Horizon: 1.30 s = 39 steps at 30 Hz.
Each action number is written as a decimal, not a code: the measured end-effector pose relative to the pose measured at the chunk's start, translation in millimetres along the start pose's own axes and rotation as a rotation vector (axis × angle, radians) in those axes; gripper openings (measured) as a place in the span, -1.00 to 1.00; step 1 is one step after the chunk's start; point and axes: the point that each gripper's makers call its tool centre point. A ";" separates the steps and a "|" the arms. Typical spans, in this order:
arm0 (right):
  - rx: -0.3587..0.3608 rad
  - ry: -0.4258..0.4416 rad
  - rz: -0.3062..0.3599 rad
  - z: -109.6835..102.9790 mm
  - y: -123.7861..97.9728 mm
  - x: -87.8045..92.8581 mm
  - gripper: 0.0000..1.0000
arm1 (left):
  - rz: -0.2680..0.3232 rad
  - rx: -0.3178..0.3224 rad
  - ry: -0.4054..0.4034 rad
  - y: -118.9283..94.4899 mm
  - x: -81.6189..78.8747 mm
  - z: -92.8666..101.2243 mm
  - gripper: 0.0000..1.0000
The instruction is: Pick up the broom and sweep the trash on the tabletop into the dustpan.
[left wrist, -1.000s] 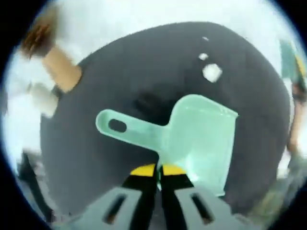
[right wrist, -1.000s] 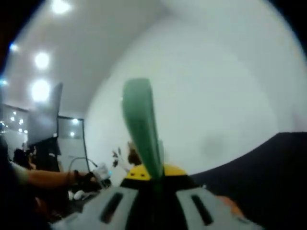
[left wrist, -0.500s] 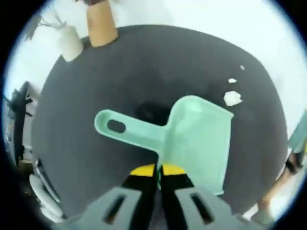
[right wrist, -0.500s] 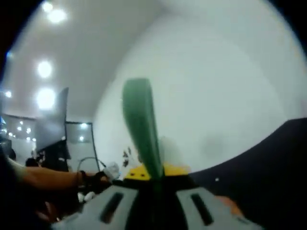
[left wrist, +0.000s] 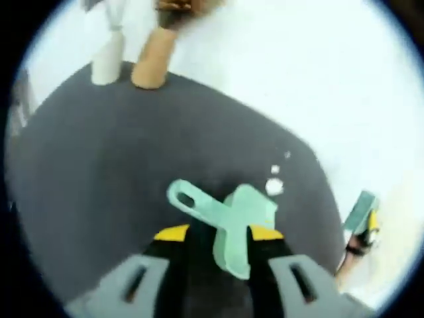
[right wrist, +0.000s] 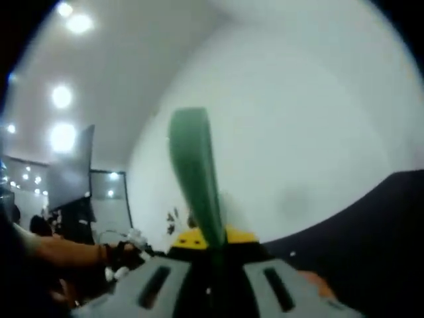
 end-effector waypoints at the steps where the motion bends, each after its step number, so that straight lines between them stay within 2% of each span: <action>1: 0.002 0.000 0.002 0.0 0.0 -1.2 -0.89 | 0.034 0.024 -0.029 0.7 -2.5 -2.5 -0.31; 3: 0.006 -0.002 0.005 -0.6 0.4 -2.6 -0.89 | 0.096 0.072 -0.057 3.8 -3.4 -5.1 -0.29; 5: 0.010 -0.013 0.001 -2.3 2.6 -2.3 -0.89 | 0.154 0.122 -0.125 8.8 -3.5 -5.9 -0.28; 7: 0.012 -0.016 -0.003 -4.0 4.7 -0.6 -0.89 | 0.185 0.205 -0.175 15.2 2.0 3.5 -0.25; 9: 0.010 -0.006 -0.009 -6.0 6.3 2.5 -0.89 | 0.229 0.236 -0.239 21.9 -1.2 3.7 -0.18; 12: 0.007 0.009 -0.020 -10.0 8.4 8.3 -0.89 | 0.226 0.246 -0.235 30.1 0.6 5.1 -0.14; 13: 0.010 0.002 -0.023 -11.0 8.6 9.6 -0.89 | 0.222 0.213 -0.212 33.2 1.7 1.5 -0.12; 14: 0.012 -0.004 -0.024 -11.5 8.7 10.2 -0.89 | 0.250 0.211 -0.175 33.5 -1.3 1.5 -0.12; 15: 0.014 -0.009 -0.025 -12.0 9.0 10.9 -0.89 | 0.268 0.221 -0.194 33.4 -5.3 1.3 -0.13; 17: 0.014 -0.009 -0.029 -12.7 10.3 12.1 -0.89 | 0.266 0.288 -0.259 33.5 -8.9 7.5 -0.15; 23: 0.010 -0.013 -0.034 -18.2 13.4 12.1 -0.89 | 0.271 0.311 -0.276 44.8 -10.8 4.7 -0.34; 28: 0.017 -0.019 -0.033 -17.2 13.1 10.9 -0.89 | 0.300 0.330 -0.299 42.9 -15.5 1.1 -0.50; 30: 0.019 -0.015 -0.033 -16.8 13.8 10.8 -0.89 | 0.298 0.330 -0.310 42.4 -14.5 -1.0 -0.67; 35: 0.026 -0.022 -0.040 -18.1 14.4 14.1 -0.89 | 0.301 0.361 -0.342 39.7 -16.2 1.6 -0.73; 37: 0.033 -0.025 -0.043 -16.3 14.2 15.1 -0.89 | 0.319 0.388 -0.376 36.4 -18.6 5.4 -0.76; 38: 0.039 -0.025 -0.048 -14.2 14.5 16.3 -0.89 | 0.341 0.376 -0.412 35.1 -21.5 4.0 -0.78; 39: 0.046 -0.028 -0.053 -11.6 14.8 16.8 -0.89 | 0.352 0.395 -0.404 31.5 -22.6 8.7 -0.79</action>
Point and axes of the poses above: the point that each gripper's makers call its tool centre point, and the gripper's own axes: y roughly forward along the fingers, z roughly to its right, x roughly out of its underside, and after that the axes turned 2 degrees about -z, right-handed
